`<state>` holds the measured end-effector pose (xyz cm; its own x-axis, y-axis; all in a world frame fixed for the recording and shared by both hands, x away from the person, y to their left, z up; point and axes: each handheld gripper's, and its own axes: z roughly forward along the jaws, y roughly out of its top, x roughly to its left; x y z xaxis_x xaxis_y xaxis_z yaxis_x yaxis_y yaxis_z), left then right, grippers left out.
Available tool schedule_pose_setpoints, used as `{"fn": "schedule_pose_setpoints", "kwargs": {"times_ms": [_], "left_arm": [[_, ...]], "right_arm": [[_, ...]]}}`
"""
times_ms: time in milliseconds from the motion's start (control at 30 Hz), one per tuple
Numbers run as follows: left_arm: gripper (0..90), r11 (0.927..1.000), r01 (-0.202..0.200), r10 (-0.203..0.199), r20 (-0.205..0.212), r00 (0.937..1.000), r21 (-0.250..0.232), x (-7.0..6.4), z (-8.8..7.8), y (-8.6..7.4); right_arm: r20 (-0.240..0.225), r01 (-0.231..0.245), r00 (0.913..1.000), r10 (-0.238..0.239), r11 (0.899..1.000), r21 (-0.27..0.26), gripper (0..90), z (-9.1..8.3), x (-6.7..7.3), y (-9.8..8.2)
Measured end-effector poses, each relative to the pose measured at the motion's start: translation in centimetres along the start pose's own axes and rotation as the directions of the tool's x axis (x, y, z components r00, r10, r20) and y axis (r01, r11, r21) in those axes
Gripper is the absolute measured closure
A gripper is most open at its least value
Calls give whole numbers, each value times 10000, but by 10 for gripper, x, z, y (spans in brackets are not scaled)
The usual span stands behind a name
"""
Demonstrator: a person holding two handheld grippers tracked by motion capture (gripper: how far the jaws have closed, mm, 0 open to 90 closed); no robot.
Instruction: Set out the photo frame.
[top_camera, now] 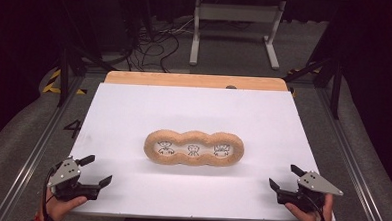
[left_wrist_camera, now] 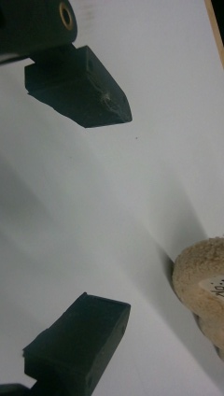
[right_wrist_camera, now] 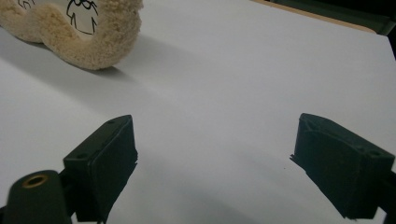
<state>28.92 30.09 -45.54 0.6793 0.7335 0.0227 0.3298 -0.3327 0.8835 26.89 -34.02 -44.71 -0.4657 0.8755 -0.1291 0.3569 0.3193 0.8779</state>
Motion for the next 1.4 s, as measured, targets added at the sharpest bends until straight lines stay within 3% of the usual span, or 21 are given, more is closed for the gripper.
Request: {"fn": "schedule_pose_setpoints", "kwargs": {"times_ms": [67, 267, 567, 933, 1400], "left_arm": [[97, 9996, 270, -271, -219, 9994, -51, -1, -1, -2], [95, 9969, 701, -709, -220, 9972, -363, 2, -5, -7], [92, 9992, 331, -334, -137, 9993, -232, -1, -3, -5], [97, 9999, 159, -161, -249, 9996, -65, -2, -2, -4], [97, 9998, 95, -98, -212, 9997, -161, -4, 0, -2]], "right_arm": [[-15, -59, 10000, 59, 9999, -90, 125, -2, -1, 0], [114, -262, 9996, 266, 9991, -332, 120, -5, -5, 0], [148, -114, 9998, 119, 9994, -314, 120, -4, -2, 2], [520, -13, 9986, 27, 9996, -273, 122, -5, -1, 2], [479, -104, 9988, 114, 9998, -195, 120, -5, -1, 2]]}}
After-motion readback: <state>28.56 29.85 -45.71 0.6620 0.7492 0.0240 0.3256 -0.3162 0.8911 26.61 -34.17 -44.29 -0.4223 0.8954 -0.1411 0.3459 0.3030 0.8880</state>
